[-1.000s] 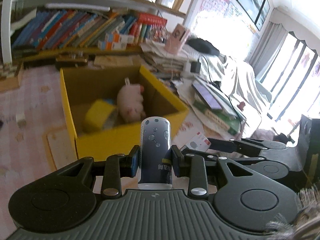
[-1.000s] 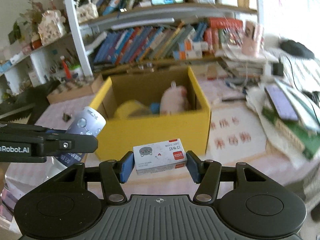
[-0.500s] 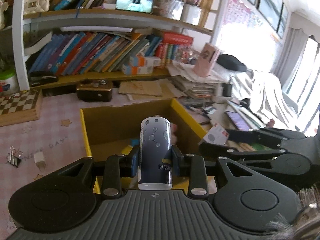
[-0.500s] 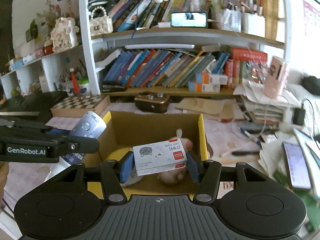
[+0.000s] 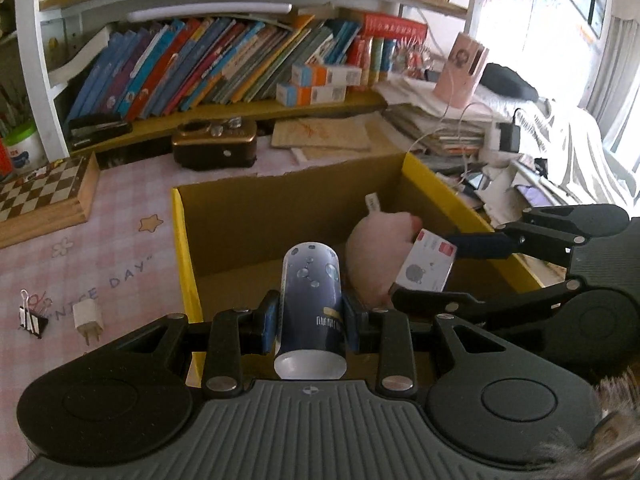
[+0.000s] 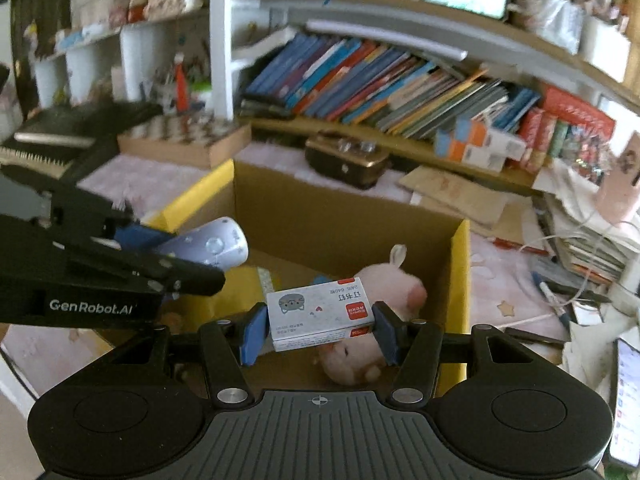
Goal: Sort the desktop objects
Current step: 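Lower the spray bottle and white box into the yellow box and open both grippers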
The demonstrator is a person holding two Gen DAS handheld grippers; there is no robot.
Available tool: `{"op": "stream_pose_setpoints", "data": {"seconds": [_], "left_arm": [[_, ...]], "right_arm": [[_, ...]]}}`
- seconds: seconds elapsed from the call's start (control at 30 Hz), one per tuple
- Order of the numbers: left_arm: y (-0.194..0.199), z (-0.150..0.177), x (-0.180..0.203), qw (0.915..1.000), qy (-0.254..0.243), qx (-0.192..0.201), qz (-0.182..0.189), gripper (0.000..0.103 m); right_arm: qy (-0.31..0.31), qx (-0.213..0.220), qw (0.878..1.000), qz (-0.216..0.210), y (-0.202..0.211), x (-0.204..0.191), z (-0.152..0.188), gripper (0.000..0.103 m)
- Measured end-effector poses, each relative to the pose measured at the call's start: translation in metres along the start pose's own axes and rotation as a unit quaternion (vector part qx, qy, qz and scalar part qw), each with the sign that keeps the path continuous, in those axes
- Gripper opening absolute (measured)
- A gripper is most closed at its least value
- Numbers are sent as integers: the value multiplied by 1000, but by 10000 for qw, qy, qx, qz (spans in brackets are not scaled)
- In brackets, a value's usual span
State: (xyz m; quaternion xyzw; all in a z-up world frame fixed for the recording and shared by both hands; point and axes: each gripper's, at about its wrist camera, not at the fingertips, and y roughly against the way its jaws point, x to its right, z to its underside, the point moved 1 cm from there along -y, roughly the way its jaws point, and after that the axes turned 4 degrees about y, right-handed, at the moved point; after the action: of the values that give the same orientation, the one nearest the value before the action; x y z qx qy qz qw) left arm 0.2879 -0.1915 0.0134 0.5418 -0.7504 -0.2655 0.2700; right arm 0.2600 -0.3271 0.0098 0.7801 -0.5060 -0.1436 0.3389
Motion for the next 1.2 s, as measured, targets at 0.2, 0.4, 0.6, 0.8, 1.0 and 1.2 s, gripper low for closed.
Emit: {"op": "stream_pose_setpoints", "data": {"seconds": [0.2, 0.4, 0.6, 0.8, 1.0, 1.2], "left_arm": [[-22, -3, 3, 9996, -168, -207, -114, 30], [-29, -4, 9, 9989, -305, -319, -154, 30], [-32, -6, 11, 9988, -321, -324, -170, 30], [-33, -6, 14, 9988, -358, -271, -215, 30], [-24, -5, 17, 9985, -412, -70, -356, 39], [1, -9, 21, 9971, -489, 366, -445, 56]], "right_arm": [[508, -532, 9969, -287, -27, -2, -2, 56], [514, -1094, 9905, -658, -48, -2, -1, 56], [486, -1253, 9880, -766, -55, -1, 0, 56], [459, -1179, 9894, -719, -53, -1, 1, 58], [340, -980, 9929, -585, -47, 0, 0, 63], [105, -698, 9965, -449, -33, 4, -3, 63]]}}
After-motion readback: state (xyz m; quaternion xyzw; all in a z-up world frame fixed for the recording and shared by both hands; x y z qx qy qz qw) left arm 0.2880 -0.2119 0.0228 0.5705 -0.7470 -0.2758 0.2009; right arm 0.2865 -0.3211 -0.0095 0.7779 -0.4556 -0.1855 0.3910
